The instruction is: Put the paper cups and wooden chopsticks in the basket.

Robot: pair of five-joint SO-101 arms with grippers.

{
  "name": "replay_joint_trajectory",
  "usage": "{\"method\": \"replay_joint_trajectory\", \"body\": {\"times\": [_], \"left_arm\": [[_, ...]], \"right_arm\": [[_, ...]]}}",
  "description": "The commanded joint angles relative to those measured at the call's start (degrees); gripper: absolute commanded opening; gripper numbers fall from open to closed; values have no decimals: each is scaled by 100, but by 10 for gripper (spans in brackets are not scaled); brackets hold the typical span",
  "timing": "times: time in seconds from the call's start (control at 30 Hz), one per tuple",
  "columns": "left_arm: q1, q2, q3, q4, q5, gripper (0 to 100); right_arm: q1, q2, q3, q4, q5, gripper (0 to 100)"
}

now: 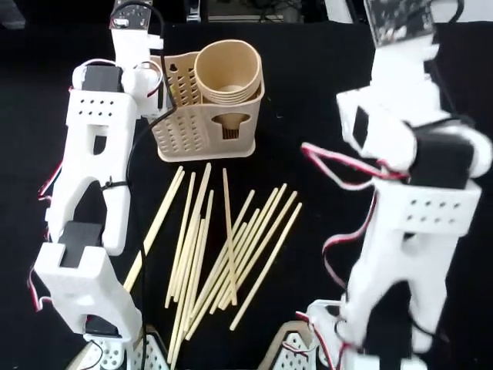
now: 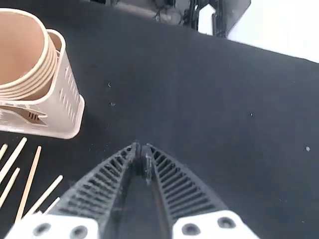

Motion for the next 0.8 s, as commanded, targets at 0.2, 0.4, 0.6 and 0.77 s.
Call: {"method": "replay_joint_trajectory", "body": {"times": [0.2, 0.4, 0.6, 0.77], "left_arm": [[-101, -79, -637, -18, 44, 191], [-101, -79, -752, -26, 44, 192], [-127, -88, -804, -18, 44, 192], [-374, -281, -1288, 185, 53, 192]], "right_arm": [[-9, -2018, 5121, -3015, -9, 12], [-26, -2264, 6809, -4211, -9, 12], [-26, -2299, 7943, -5099, -53, 12], [-35, -2299, 9103, -6444, -158, 12]]}}
